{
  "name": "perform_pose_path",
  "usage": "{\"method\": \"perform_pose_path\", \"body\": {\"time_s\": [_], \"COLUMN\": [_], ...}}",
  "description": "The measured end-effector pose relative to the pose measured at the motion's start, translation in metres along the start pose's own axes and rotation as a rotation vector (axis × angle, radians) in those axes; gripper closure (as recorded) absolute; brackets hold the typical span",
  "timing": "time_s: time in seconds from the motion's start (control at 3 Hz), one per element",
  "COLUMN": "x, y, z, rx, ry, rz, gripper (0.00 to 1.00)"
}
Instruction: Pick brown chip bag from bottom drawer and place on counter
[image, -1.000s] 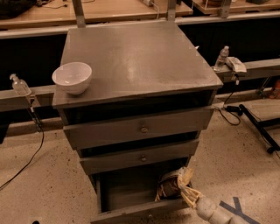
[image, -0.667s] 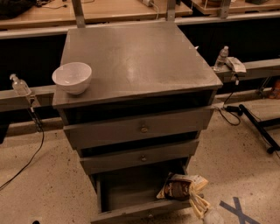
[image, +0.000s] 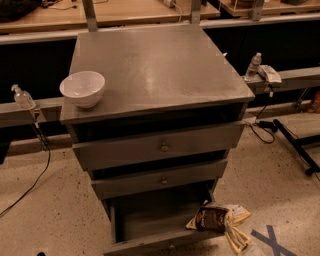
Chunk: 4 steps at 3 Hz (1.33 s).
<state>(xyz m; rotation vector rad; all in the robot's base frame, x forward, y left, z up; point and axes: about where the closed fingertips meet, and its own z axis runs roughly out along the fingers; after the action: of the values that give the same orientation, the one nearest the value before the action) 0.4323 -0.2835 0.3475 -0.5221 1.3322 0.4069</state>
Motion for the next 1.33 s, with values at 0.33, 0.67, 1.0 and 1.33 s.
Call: {"method": "perform_pose_path", "body": {"time_s": [0.33, 0.67, 1.0, 1.33], "x": [-0.043, -0.085, -0.121, -0.160], "y": [-0.006, -0.012, -0.017, -0.018], "z": [0.001, 0.009, 0.018, 0.031], "rx": [-0.051, -0.107, -0.152, -0.201], "ry": [0.021, 0.048, 0.074, 0.118], "rz": [-0.110, -0.212, -0.291, -0.365], "gripper": [1.00, 1.00, 1.00, 1.00]}}
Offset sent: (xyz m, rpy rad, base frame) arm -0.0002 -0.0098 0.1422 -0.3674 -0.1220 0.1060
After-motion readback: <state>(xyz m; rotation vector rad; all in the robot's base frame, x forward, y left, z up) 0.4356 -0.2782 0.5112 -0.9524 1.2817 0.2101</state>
